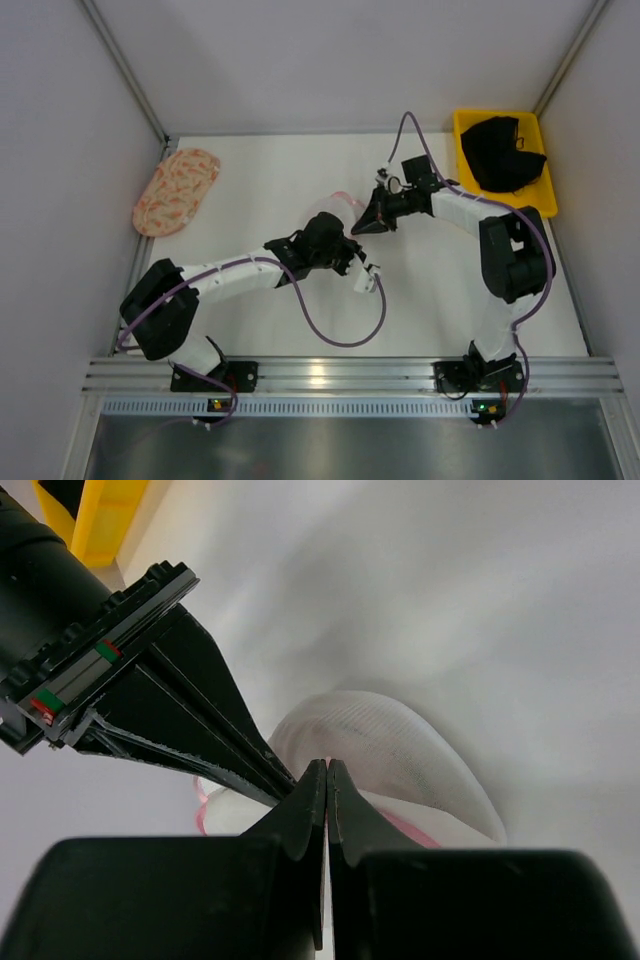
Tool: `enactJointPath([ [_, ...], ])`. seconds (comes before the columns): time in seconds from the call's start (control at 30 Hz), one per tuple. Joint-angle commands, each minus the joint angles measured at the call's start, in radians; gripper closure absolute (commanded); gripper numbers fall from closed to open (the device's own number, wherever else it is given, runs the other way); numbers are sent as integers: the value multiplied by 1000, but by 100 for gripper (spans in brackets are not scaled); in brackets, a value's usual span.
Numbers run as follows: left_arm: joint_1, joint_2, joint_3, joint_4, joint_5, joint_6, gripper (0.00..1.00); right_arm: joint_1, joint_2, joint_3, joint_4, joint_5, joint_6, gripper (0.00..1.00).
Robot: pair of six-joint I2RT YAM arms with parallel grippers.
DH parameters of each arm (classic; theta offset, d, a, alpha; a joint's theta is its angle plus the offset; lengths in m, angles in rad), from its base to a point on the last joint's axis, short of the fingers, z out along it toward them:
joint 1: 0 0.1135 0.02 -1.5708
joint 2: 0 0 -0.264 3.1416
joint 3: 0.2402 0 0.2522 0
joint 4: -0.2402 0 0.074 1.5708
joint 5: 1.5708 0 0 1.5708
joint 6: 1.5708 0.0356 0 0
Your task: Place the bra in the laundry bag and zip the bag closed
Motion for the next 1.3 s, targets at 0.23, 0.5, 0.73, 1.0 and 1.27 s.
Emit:
enactJointPath([
  [0.23, -7, -95, -52, -35, 92, -62, 100, -56, 63, 162, 21, 14, -47, 100],
  [0.5, -12, -141, -68, -126, 149, -88, 100, -88, 132, 246, 27, 22, -50, 100],
  [0.73, -10, -127, -36, -138, 125, -137, 100, -103, 144, 286, 29, -41, -35, 85],
  [1.0, -7, -43, 61, -85, 69, -208, 100, -117, 12, 183, -139, -57, -136, 36],
  [1.27, 2, -27, 90, -55, 92, -222, 100, -36, -21, 139, -66, -92, -70, 45],
])
